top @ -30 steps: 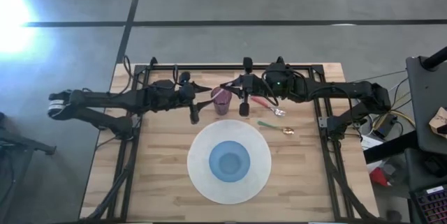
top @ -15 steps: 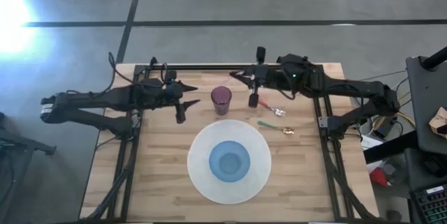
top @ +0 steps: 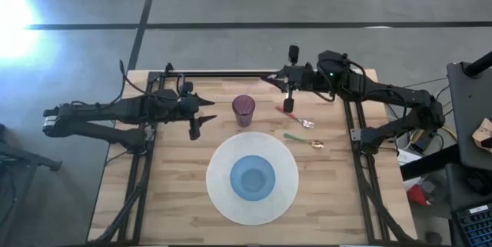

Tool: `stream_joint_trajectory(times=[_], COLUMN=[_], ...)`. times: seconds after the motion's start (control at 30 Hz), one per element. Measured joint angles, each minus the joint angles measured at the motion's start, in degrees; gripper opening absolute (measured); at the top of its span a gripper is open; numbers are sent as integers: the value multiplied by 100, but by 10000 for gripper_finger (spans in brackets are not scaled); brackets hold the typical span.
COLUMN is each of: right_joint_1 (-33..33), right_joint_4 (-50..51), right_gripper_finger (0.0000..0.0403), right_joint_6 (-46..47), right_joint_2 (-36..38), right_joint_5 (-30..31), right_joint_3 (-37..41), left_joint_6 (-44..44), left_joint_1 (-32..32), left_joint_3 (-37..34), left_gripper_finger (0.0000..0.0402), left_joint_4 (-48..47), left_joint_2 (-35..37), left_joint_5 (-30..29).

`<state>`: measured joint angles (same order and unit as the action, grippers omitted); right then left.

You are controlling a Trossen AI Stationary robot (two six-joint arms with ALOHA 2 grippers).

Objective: Pick & Place Utensil
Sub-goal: Put the straw into the cup

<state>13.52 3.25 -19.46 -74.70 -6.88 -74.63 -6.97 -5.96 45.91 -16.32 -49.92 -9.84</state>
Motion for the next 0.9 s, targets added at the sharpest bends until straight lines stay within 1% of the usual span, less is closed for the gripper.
stream_joint_trajectory(times=[0.07,0.2,0.33,0.7,0.9], right_joint_1=[37,46,43,39,39], right_joint_4=[2,155,253,235,241], right_gripper_finger=[8,8,8,8,8], right_joint_6=[43,57,131,177,460], right_joint_2=[-50,-226,-385,-653,-892], right_joint_5=[-224,-244,-261,-268,-277], right_joint_3=[0,3,9,13,14], left_joint_6=[41,165,281,287,291], left_joint_1=[0,0,0,-4,-4], left_joint_3=[-229,-689,-989,-1054,-1054], left_gripper_finger=[207,207,207,207,207], left_joint_4=[287,922,1162,1187,1205], left_joint_2=[3,15,74,91,91], left_joint_5=[3,1,1,-3,-5])
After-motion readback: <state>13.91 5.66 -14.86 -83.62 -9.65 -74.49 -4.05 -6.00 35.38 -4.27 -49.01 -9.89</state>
